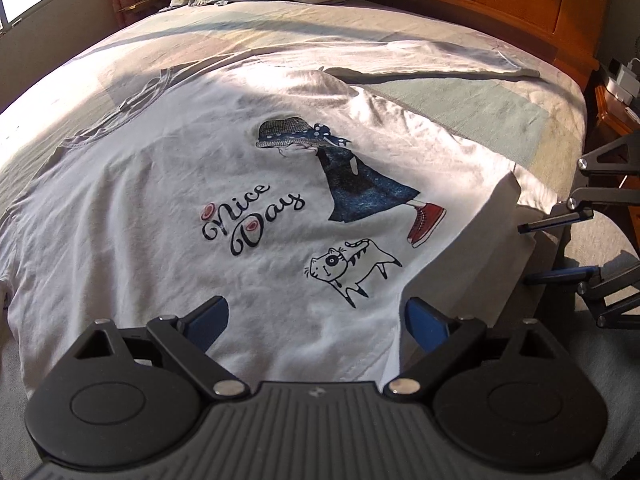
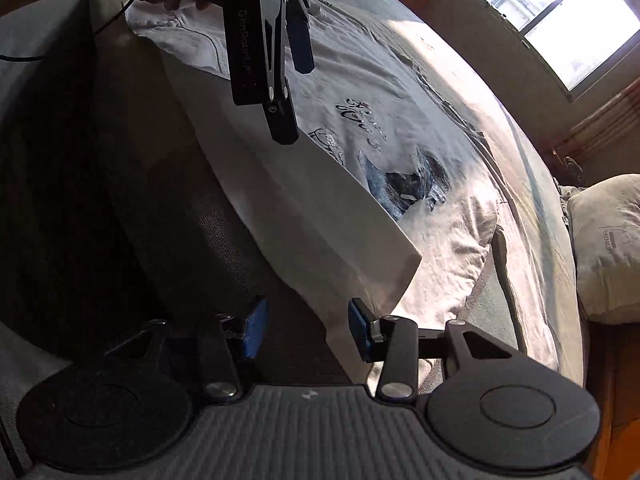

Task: Fold clothes

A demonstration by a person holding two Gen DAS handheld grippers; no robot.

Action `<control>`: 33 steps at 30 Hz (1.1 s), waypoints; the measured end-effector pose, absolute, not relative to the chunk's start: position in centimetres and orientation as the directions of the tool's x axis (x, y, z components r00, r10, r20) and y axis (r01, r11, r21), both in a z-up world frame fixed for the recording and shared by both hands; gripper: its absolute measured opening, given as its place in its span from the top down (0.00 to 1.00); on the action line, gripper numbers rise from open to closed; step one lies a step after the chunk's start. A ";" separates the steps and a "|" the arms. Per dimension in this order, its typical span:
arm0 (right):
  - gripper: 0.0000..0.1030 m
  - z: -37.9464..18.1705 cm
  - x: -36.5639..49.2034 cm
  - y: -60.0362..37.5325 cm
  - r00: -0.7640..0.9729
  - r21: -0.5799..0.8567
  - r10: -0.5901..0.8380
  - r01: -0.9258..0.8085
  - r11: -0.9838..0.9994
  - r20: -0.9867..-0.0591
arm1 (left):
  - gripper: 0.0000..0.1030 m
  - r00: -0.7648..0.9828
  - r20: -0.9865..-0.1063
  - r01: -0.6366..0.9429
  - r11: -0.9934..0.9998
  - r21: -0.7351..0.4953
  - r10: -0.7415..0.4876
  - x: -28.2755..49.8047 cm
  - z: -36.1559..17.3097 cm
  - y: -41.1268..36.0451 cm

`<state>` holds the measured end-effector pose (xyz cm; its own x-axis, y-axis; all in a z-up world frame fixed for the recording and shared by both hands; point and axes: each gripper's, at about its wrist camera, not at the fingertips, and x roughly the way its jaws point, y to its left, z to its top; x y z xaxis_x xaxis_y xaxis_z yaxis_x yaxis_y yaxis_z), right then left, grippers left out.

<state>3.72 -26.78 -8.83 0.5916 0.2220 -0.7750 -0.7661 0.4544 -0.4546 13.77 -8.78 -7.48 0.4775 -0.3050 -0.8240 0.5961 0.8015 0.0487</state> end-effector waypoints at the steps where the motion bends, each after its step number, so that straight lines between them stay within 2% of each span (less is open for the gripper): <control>1: 0.83 -8.9 4.0 -26.7 0.595 -0.461 0.213 -0.763 0.453 -0.775 | 0.08 0.475 -0.823 0.600 0.798 0.045 -0.311 13.6 -7.3 -8.7; 3: 0.85 -9.4 4.4 -26.6 0.616 -0.502 0.184 -0.752 0.426 -0.766 | 0.08 0.469 -0.821 0.606 0.795 0.032 -0.325 13.1 -6.9 -8.5; 5: 0.99 -9.7 4.5 -26.6 0.596 -0.483 0.194 -0.768 0.420 -0.779 | 0.08 0.463 -0.819 0.612 0.791 0.018 -0.340 12.5 -6.2 -7.7; 10: 0.99 -8.3 2.9 -28.5 0.534 -0.435 0.184 -0.809 0.395 -0.825 | 0.08 0.450 -0.811 0.628 0.778 -0.010 -0.373 10.4 -3.7 -5.0; 12: 0.97 -7.3 2.6 -29.7 0.522 -0.413 0.181 -0.805 0.426 -0.833 | 0.08 0.460 -0.814 0.583 0.812 -0.025 -0.355 10.9 -4.6 -4.3; 14: 0.95 -5.5 3.6 -30.4 0.549 -0.369 0.229 -0.762 0.532 -0.804 | 0.08 0.469 -0.817 0.535 0.844 -0.040 -0.336 11.4 -5.4 -3.5; 15: 0.88 -4.5 4.3 -30.7 0.567 -0.340 0.255 -0.734 0.588 -0.783 | 0.08 0.473 -0.818 0.511 0.858 -0.047 -0.327 11.6 -5.8 -3.1; 16: 0.70 -3.5 4.9 -31.0 0.586 -0.307 0.279 -0.704 0.641 -0.760 | 0.08 0.477 -0.820 0.486 0.872 -0.055 -0.317 11.9 -6.3 -2.7; 18: 0.46 -3.0 7.4 -30.4 0.621 -0.199 0.331 -0.629 0.751 -0.710 | 0.08 0.483 -0.823 0.436 0.898 -0.069 -0.298 12.4 -7.1 -2.0; 20: 0.45 -3.4 10.0 -29.2 0.648 -0.090 0.355 -0.549 0.831 -0.674 | 0.08 0.489 -0.827 0.383 0.920 -0.083 -0.278 12.9 -8.0 -1.2; 22: 0.45 -5.1 12.5 -27.2 0.652 -0.015 0.339 -0.474 0.880 -0.678 | 0.08 0.493 -0.831 0.329 0.939 -0.096 -0.258 13.4 -8.8 -0.5; 25: 0.44 -8.2 13.6 -25.4 0.644 -0.014 0.278 -0.409 0.912 -0.713 | 0.06 0.520 -0.818 0.280 0.954 -0.106 -0.244 11.2 -9.9 0.1; 26: 0.41 -9.0 13.2 -25.6 0.646 -0.005 0.267 -0.387 0.922 -0.715 | 0.03 0.521 -0.816 0.288 0.952 -0.108 -0.250 9.9 -9.8 0.3; 28: 0.23 -10.3 12.3 -26.3 0.655 0.019 0.263 -0.355 0.935 -0.709 | 0.02 0.522 -0.811 0.305 0.946 -0.110 -0.263 7.4 -9.6 0.8; 31: 0.18 -10.9 10.6 -27.7 0.683 0.066 0.299 -0.346 0.936 -0.666 | 0.02 0.475 -0.833 0.301 0.942 -0.150 -0.284 7.2 -8.2 1.7; 33: 0.09 -11.1 10.3 -28.0 0.690 0.101 0.326 -0.346 0.933 -0.646 | 0.02 0.477 -0.827 0.285 0.943 -0.175 -0.297 7.9 -6.6 2.5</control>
